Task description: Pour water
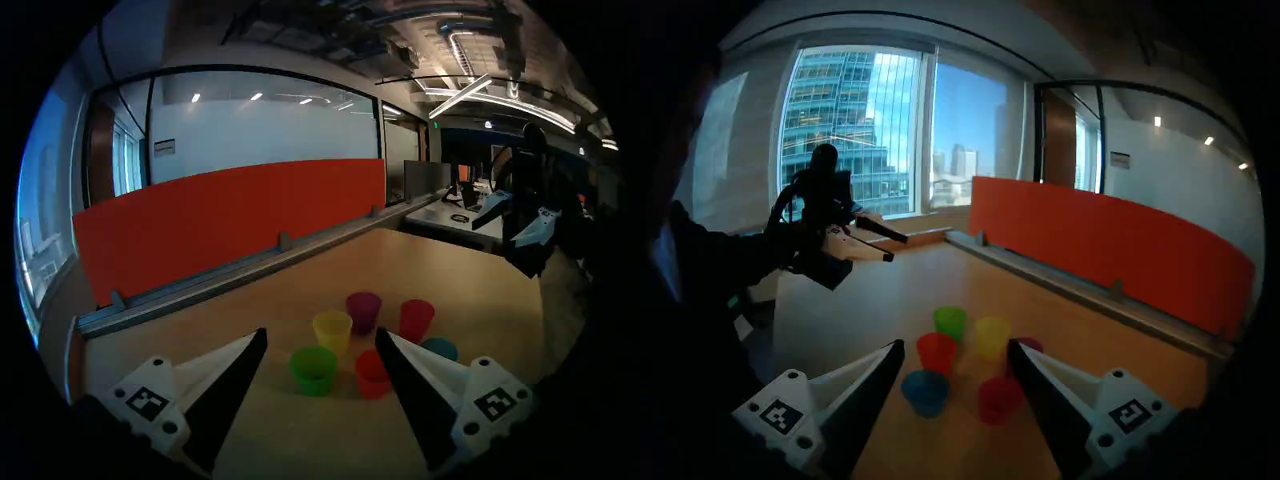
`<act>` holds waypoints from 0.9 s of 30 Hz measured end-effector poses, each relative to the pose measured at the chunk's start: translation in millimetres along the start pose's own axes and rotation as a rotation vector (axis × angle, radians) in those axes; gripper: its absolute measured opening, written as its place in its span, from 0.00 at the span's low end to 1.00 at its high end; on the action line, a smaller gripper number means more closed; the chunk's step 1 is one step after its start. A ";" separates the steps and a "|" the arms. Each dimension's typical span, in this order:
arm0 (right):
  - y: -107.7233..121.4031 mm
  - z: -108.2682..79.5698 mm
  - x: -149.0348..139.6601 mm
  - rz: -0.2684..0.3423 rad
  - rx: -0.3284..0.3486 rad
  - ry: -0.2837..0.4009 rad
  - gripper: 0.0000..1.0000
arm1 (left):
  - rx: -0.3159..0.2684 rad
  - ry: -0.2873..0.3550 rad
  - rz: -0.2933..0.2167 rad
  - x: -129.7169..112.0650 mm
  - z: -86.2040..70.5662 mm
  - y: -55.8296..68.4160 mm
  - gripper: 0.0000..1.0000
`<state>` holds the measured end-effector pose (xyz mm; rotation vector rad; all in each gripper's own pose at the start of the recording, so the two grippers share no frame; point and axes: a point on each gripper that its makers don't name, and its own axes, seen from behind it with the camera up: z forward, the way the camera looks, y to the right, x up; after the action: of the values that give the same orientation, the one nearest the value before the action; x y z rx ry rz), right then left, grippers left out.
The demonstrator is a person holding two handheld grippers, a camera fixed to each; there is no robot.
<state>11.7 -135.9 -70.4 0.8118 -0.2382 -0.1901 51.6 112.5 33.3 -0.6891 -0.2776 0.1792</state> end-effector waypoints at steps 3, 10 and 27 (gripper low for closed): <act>-1.1 3.0 -9.7 -0.009 0.005 -0.026 1.00 | -0.007 -0.021 0.004 -9.2 5.9 1.7 1.00; -5.0 12.2 -29.5 -0.034 0.019 -0.077 1.00 | -0.021 -0.069 0.009 -32.9 20.0 5.4 1.00; -6.9 31.2 -49.6 -0.034 0.042 -0.114 1.00 | -0.046 -0.169 0.013 -85.1 49.8 8.0 1.00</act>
<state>-45.0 -149.4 -61.6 0.8487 -0.3364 -0.2647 -45.1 126.9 48.4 -0.7229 -0.4402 0.2445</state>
